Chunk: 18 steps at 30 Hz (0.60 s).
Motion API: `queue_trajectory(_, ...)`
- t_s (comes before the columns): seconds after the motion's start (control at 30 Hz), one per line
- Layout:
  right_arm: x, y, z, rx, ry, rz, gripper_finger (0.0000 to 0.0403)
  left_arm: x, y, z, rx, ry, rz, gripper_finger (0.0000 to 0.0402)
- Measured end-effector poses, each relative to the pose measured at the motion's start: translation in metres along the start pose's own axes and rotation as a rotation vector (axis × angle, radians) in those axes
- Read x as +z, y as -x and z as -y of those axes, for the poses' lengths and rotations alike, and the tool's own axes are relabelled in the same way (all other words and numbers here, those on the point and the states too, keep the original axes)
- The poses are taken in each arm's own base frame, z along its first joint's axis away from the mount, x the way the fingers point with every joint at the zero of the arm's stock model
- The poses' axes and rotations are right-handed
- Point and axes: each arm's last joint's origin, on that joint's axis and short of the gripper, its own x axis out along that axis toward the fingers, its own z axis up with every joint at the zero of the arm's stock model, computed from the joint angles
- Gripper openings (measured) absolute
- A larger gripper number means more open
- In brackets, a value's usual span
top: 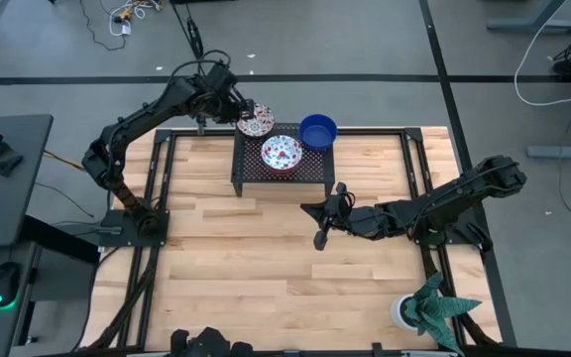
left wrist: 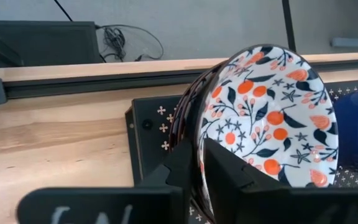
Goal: Pick & Place Mini bowls
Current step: Stack the black bowl on the black bowl on the shelf, then return to Home Position
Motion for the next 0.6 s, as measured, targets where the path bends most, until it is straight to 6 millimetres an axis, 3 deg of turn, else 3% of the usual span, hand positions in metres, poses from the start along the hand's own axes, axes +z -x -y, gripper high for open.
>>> queue_trajectory(0.2,0.000,0.000,0.000,0.000,0.000,0.000,0.0000,0.000,0.000,0.000,0.004,-0.008,0.004,0.0067)
queue_trajectory(0.43,0.000,0.000,0.000,0.011,0.000,-0.003,0.0000,0.000,0.001,0.000,0.004,-0.012,0.004,0.0128)
queue_trajectory(0.6,-0.001,0.000,-0.001,0.025,0.002,-0.008,0.0000,0.007,0.017,0.005,-0.026,-0.024,0.045,0.0158)
